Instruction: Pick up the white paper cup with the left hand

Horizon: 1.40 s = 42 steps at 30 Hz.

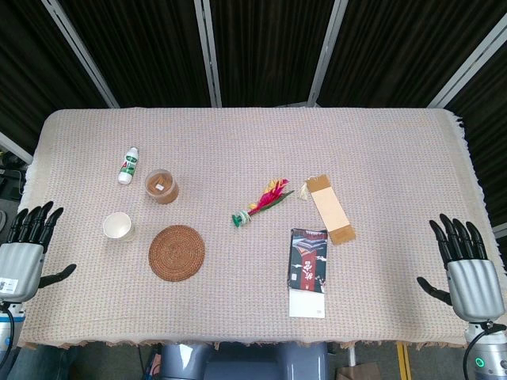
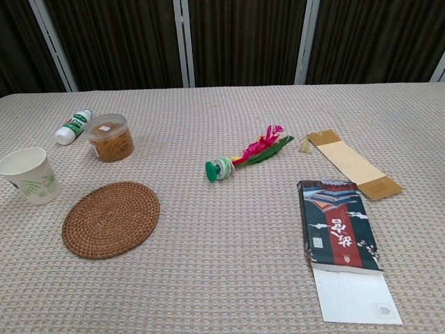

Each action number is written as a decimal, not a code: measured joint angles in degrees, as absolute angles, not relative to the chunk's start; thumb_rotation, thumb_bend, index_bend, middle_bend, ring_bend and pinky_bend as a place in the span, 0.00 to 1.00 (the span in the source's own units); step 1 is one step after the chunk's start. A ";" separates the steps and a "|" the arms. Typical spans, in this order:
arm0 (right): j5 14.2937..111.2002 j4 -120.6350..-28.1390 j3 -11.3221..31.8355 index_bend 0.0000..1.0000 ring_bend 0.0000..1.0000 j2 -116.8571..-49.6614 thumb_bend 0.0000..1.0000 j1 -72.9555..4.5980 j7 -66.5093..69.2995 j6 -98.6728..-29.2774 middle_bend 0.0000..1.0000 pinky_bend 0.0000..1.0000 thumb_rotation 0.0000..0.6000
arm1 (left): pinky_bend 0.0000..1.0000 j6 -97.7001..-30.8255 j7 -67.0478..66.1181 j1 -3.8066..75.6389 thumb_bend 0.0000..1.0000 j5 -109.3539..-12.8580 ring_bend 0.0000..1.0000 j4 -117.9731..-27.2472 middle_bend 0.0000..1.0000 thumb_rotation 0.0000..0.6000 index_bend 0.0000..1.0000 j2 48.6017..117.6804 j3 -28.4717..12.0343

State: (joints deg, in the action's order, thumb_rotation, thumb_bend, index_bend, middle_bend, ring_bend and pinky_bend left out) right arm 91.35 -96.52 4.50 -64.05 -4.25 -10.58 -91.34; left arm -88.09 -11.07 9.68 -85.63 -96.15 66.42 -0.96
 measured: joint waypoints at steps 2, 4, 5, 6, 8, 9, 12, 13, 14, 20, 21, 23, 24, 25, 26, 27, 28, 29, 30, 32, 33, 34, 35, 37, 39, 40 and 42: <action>91.29 -96.63 4.51 0.00 0.00 -63.99 0.00 -4.24 -10.58 -91.25 0.00 0.00 1.00 | 0.00 -87.77 -11.00 9.69 0.01 -85.60 0.00 -95.98 0.00 1.00 0.00 66.48 -1.03; 91.26 -96.69 4.51 0.00 0.00 -63.95 0.00 -4.23 -10.57 -91.19 0.00 0.00 1.00 | 0.00 -87.42 -10.98 9.75 0.01 -85.51 0.00 -95.87 0.00 1.00 0.00 66.50 -1.09; 91.26 -96.72 4.51 0.00 0.00 -63.94 0.00 -4.23 -10.57 -91.16 0.00 0.00 1.00 | 0.00 -87.16 -10.98 9.82 0.01 -85.44 0.00 -95.82 0.00 1.00 0.00 66.51 -1.14; 91.28 -96.73 4.49 0.00 0.00 -63.93 0.00 -4.23 -10.56 -91.13 0.00 0.00 1.00 | 0.00 -86.94 -11.00 9.90 0.01 -85.39 0.00 -95.80 0.00 1.00 0.00 66.51 -1.18; 91.29 -96.72 4.46 0.00 0.00 -63.91 0.00 -4.24 -10.58 -91.04 0.00 0.00 1.00 | 0.00 -86.17 -11.09 10.23 0.01 -85.21 0.00 -95.73 0.00 1.00 0.00 66.53 -1.31; 91.27 -96.70 4.46 0.00 0.00 -63.89 0.00 -4.24 -10.62 -91.00 0.00 0.00 1.00 | 0.00 -85.67 -11.16 10.47 0.01 -85.08 0.00 -95.69 0.00 1.00 0.00 66.55 -1.41; 90.97 -96.73 4.58 0.00 0.00 -63.90 0.00 -4.41 -10.64 -90.59 0.00 0.00 1.00 | 0.00 -82.66 -11.87 12.05 0.01 -84.22 0.00 -95.45 0.00 1.00 0.00 66.74 -1.92; 90.81 -96.76 4.68 0.00 0.00 -63.91 0.00 -4.50 -10.66 -90.41 0.00 0.00 1.00 | 0.00 -81.21 -12.23 12.81 0.01 -83.80 0.00 -95.32 0.00 1.00 0.00 66.83 -2.14; 90.56 -96.80 4.81 0.00 0.00 -63.93 0.00 -4.64 -10.73 -90.16 0.00 0.00 1.00 | 0.00 -78.95 -12.76 13.97 0.01 -83.16 0.00 -95.11 0.00 1.00 0.00 66.98 -2.47; 89.01 -96.71 5.39 0.00 0.00 -64.13 0.00 -5.06 -11.21 -89.16 0.00 0.00 1.00 | 0.05 -65.89 -16.09 21.33 0.01 -78.52 0.00 -91.74 0.00 1.00 0.00 69.73 -4.60; 88.48 -96.61 5.51 0.00 0.00 -64.20 0.00 -5.13 -11.33 -88.87 0.00 0.00 1.00 | 0.09 -64.06 -16.48 22.45 0.01 -77.53 0.00 -90.71 0.01 1.00 0.00 70.60 -4.95; 87.58 -96.27 5.72 0.00 0.00 -64.37 0.00 -5.28 -11.53 -88.24 0.00 0.00 1.00 | 0.12 -60.52 -17.36 24.71 0.01 -74.91 0.00 -87.97 0.04 1.00 0.00 72.82 -5.74; 87.24 -96.09 5.79 0.00 0.00 -64.45 0.00 -5.37 -11.57 -87.94 0.00 0.00 1.00 | 0.14 -59.49 -17.72 25.44 0.01 -73.73 0.00 -86.83 0.06 1.00 0.00 73.75 -6.06; 86.80 -95.84 5.87 0.00 0.00 -64.58 0.00 -5.49 -11.59 -87.50 0.00 0.00 1.00 | 0.15 -58.67 -18.08 26.05 0.01 -72.57 0.01 -85.81 0.07 1.00 0.00 74.63 -6.36; 86.49 -95.63 5.92 0.00 0.00 -64.68 0.00 -5.59 -11.61 -87.18 0.00 0.00 1.00 | 0.17 -57.78 -18.63 26.75 0.01 -71.11 0.02 -84.64 0.08 1.00 0.00 75.73 -6.71; 86.17 -95.42 5.97 0.00 0.00 -64.78 0.00 -5.68 -11.66 -86.90 0.00 0.00 1.00 | 0.20 -57.22 -19.16 27.23 0.01 -70.16 0.04 -83.80 0.10 1.00 0.00 76.51 -6.93; 85.88 -95.20 6.02 0.00 0.00 -64.89 0.00 -5.77 -11.72 -86.64 0.00 0.00 1.00 | 0.22 -56.77 -19.66 27.66 0.02 -69.43 0.07 -82.99 0.12 1.00 0.01 77.17 -7.10; 85.58 -94.97 6.09 0.00 0.00 -65.04 0.00 -5.88 -11.81 -86.38 0.00 0.00 1.00 | 0.24 -56.18 -20.19 28.14 0.02 -68.71 0.10 -82.03 0.14 1.00 0.03 77.86 -7.26; 85.41 -94.86 6.13 0.00 0.00 -65.11 0.00 -5.93 -11.87 -86.28 0.00 0.00 1.00 | 0.28 -55.66 -20.37 28.43 0.02 -68.21 0.13 -81.40 0.18 1.00 0.07 78.29 -7.33; 85.03 -94.61 6.22 0.00 0.00 -65.28 0.00 -6.00 -11.99 -86.09 0.00 0.00 1.00 | 0.34 -54.44 -20.30 29.09 0.03 -67.18 0.19 -80.01 0.25 1.00 0.15 79.25 -7.44; 84.89 -94.55 6.24 0.00 0.00 -65.33 0.00 -6.01 -11.96 -86.01 0.00 0.00 1.00 | 0.37 -54.06 -20.16 29.32 0.04 -66.94 0.22 -79.49 0.29 1.00 0.19 79.61 -7.47; 84.78 -94.53 6.27 0.00 0.00 -65.37 0.00 -6.03 -11.94 -85.95 0.00 0.00 1.00 | 0.39 -53.79 -19.97 29.49 0.05 -66.79 0.24 -79.02 0.32 1.00 0.22 79.91 -7.49; 84.62 -94.49 6.30 0.00 0.00 -65.39 0.00 -6.03 -11.94 -85.89 0.00 0.00 1.00 | 0.40 -53.52 -19.76 29.66 0.06 -66.64 0.26 -78.44 0.34 1.00 0.25 80.25 -7.49; 84.28 -94.38 6.39 0.00 0.00 -65.44 0.00 -6.05 -11.95 -85.77 0.00 0.00 1.00 | 0.43 -53.29 -19.44 29.85 0.10 -66.42 0.29 -77.62 0.39 1.00 0.30 80.71 -7.49; 84.09 -94.30 6.49 0.00 0.00 -65.49 0.00 -6.09 -11.93 -85.73 0.00 0.00 1.00 | 0.44 -53.24 -18.82 29.97 0.12 -66.31 0.30 -76.90 0.41 1.00 0.31 81.04 -7.51; 84.08 -94.31 6.49 0.00 0.00 -65.49 0.00 -6.09 -11.91 -85.73 0.00 0.00 1.00 | 0.44 -53.29 -18.51 30.00 0.13 -66.34 0.31 -76.75 0.41 1.00 0.32 81.08 -7.51; 83.97 -94.27 6.48 0.00 0.00 -65.49 0.00 -6.12 -11.77 -85.60 0.00 0.00 1.00 | 0.45 -53.74 -17.94 29.97 0.13 -66.65 0.31 -76.62 0.43 1.00 0.33 80.96 -7.49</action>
